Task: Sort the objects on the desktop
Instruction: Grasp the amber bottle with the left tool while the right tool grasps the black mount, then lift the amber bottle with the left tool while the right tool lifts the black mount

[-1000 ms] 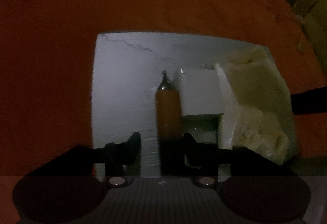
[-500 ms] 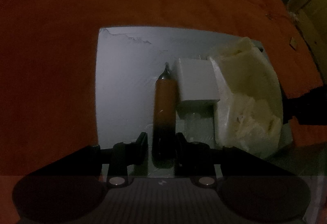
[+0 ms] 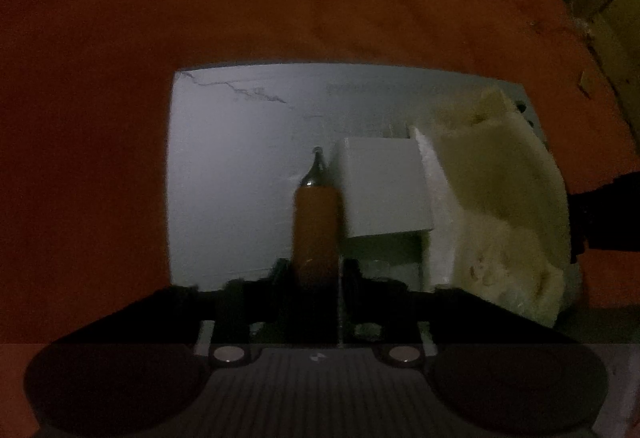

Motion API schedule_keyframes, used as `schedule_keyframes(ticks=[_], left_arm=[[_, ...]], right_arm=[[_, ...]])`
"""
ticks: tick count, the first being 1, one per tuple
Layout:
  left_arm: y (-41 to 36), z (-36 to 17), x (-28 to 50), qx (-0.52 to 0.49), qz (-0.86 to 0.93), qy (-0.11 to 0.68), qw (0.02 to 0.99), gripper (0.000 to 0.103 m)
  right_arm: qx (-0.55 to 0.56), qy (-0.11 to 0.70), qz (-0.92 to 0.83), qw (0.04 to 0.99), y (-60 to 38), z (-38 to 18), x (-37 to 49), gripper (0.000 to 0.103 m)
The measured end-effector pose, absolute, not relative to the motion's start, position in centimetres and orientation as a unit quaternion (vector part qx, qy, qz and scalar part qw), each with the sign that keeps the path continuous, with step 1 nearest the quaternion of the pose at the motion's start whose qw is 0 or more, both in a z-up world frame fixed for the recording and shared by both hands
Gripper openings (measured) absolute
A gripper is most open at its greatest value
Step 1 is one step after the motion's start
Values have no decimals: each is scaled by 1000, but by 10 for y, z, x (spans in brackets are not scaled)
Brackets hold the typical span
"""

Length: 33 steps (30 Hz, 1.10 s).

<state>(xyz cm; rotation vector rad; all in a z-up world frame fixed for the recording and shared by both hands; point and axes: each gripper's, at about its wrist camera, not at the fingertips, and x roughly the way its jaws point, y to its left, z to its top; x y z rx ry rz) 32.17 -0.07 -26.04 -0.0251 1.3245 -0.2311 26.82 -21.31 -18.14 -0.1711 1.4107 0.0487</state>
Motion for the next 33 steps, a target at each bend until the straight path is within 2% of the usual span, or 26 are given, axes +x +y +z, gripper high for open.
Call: schedule_keyframes(ticks=[13, 16, 20, 21, 24, 27, 29, 30, 31, 33], left_arm=[[15, -260, 301, -1, -111, 616, 780, 23], [12, -256, 304, 5, -112, 610, 785, 27], [9, -259, 306, 16, -111, 613, 782, 27], [9, -260, 306, 18, -110, 615, 780, 28], [9, -264, 305, 13, -111, 619, 777, 40], [5, -265, 302, 22, -110, 613, 782, 41], [1, -267, 300, 32, -110, 607, 786, 39], [0, -267, 300, 36, -110, 605, 788, 28], [0, -267, 300, 38, -110, 602, 790, 21], [1, -266, 300, 31, -110, 600, 792, 21]], right_arm=[[-89, 645, 40, 758, -219, -179, 265, 29], [-77, 646, 29, 759, -223, -176, 268, 37], [-58, 647, 25, 760, -227, -180, 275, 38], [-58, 649, 24, 758, -227, -180, 275, 38], [-76, 656, 27, 750, -223, -186, 275, 40], [-82, 657, 36, 749, -219, -189, 274, 40], [-89, 654, 42, 750, -216, -192, 273, 39], [-96, 651, 45, 751, -214, -191, 273, 38], [-103, 648, 50, 753, -212, -191, 272, 31], [-116, 645, 61, 753, -209, -191, 269, 29]])
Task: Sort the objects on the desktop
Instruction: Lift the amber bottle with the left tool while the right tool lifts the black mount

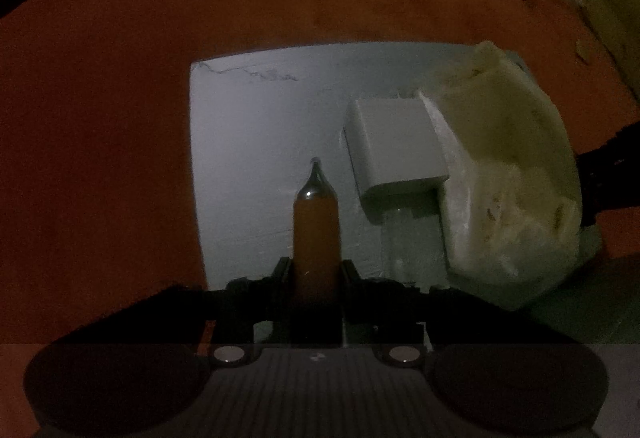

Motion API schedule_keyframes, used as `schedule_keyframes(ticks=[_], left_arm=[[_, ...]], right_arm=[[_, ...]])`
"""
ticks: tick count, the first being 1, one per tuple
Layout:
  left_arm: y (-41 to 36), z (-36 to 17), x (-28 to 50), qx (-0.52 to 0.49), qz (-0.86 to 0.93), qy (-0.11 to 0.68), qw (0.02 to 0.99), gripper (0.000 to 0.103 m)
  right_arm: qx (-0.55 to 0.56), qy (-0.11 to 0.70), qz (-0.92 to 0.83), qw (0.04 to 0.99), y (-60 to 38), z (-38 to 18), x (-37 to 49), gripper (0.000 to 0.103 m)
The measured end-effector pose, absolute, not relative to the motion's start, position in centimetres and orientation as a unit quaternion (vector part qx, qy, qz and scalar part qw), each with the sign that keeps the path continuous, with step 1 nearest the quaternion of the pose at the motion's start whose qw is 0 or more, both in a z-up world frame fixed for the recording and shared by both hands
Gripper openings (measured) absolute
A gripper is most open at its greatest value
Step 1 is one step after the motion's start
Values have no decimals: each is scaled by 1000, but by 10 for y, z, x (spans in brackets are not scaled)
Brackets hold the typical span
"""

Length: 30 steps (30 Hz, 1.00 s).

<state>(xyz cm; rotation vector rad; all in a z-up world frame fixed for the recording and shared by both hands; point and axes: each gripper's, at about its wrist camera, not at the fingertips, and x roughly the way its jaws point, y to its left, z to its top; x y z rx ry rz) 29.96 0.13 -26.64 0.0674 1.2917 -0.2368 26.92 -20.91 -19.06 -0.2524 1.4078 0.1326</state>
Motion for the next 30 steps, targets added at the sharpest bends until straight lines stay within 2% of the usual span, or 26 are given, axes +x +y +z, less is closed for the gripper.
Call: schedule_keyframes(ticks=[17, 30], left_arm=[[18, -239, 306, -9, -109, 591, 799, 21], [2, -270, 310, 39, -112, 621, 775, 21]], right_arm=[[-73, 624, 64, 775, -208, -159, 259, 28], [-104, 639, 58, 760, -207, -174, 258, 29]])
